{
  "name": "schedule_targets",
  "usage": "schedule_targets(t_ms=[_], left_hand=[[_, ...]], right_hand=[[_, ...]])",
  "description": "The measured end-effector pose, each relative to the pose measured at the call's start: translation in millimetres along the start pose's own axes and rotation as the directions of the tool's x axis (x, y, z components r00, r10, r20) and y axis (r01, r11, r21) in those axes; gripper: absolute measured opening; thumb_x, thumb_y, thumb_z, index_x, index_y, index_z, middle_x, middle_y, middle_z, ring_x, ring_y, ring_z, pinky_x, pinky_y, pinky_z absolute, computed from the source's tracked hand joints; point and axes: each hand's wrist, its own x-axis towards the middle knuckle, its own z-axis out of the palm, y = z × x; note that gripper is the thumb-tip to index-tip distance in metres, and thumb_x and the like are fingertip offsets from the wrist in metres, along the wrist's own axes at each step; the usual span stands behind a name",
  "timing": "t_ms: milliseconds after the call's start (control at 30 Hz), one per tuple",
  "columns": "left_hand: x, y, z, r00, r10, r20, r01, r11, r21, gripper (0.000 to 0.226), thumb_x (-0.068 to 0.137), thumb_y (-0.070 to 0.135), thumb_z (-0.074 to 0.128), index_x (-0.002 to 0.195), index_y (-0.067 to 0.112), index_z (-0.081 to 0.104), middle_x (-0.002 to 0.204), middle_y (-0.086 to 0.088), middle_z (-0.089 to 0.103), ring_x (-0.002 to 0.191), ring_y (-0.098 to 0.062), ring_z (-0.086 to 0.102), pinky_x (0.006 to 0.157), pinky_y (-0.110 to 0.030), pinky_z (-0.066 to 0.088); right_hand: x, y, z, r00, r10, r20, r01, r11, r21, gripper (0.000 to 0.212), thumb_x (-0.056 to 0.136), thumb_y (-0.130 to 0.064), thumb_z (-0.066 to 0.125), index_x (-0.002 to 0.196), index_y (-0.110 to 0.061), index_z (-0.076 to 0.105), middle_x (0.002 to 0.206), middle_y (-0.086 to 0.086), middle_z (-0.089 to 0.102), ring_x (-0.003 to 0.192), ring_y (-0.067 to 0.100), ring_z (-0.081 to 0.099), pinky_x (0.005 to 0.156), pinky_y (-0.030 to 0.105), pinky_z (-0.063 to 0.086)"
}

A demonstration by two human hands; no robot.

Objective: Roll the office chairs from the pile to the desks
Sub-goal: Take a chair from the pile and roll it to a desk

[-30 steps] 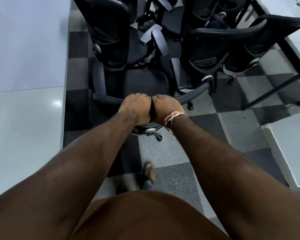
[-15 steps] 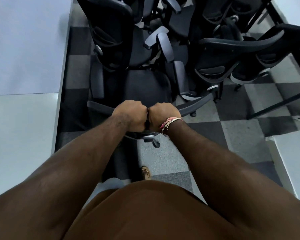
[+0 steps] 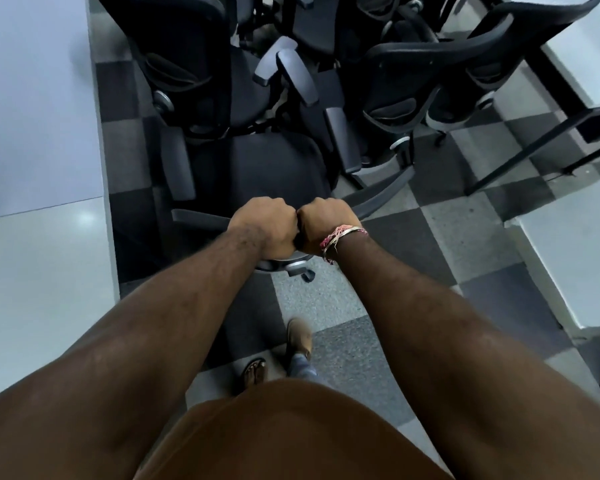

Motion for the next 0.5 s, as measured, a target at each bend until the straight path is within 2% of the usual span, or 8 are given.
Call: schedule_targets(t_ms=[267,400,500], left_hand=[[-65,15,15,0.995,0.078,0.061,-0.082,0.994,0.067,0.023,0.081,0.041,0.058,0.065,0.024,0.054,0.063,0.006,0.055,0.054,-0.015,0.051,0.057,-0.032,0.046],[-88,41,21,0.989,0.136,0.053,-0.14,0.985,0.099,0.023,0.081,0.043,0.057,0.068,0.024,0.058,0.064,0.006,0.057,0.055,-0.016,0.053,0.056,-0.032,0.047],[-98,64,26,0.985,0.166,0.036,-0.169,0.98,0.103,0.026,0.082,0.045,0.059,0.069,0.024,0.06,0.063,0.007,0.057,0.053,-0.014,0.052,0.053,-0.031,0.045]], right_hand=[[-67,-54,12,0.998,0.06,-0.018,-0.059,0.998,0.032,0.019,0.087,-0.039,0.053,0.076,-0.025,0.059,0.085,0.001,0.069,0.078,0.027,0.069,0.062,0.031,0.044],[-105,-64,20,0.993,0.122,-0.004,-0.122,0.992,0.035,0.02,0.087,-0.038,0.052,0.075,-0.024,0.058,0.084,0.0,0.07,0.078,0.027,0.069,0.062,0.03,0.044],[-133,-62,27,0.988,0.155,0.016,-0.156,0.987,0.05,0.02,0.087,-0.037,0.053,0.081,-0.022,0.065,0.086,0.001,0.07,0.08,0.027,0.069,0.063,0.03,0.044]])
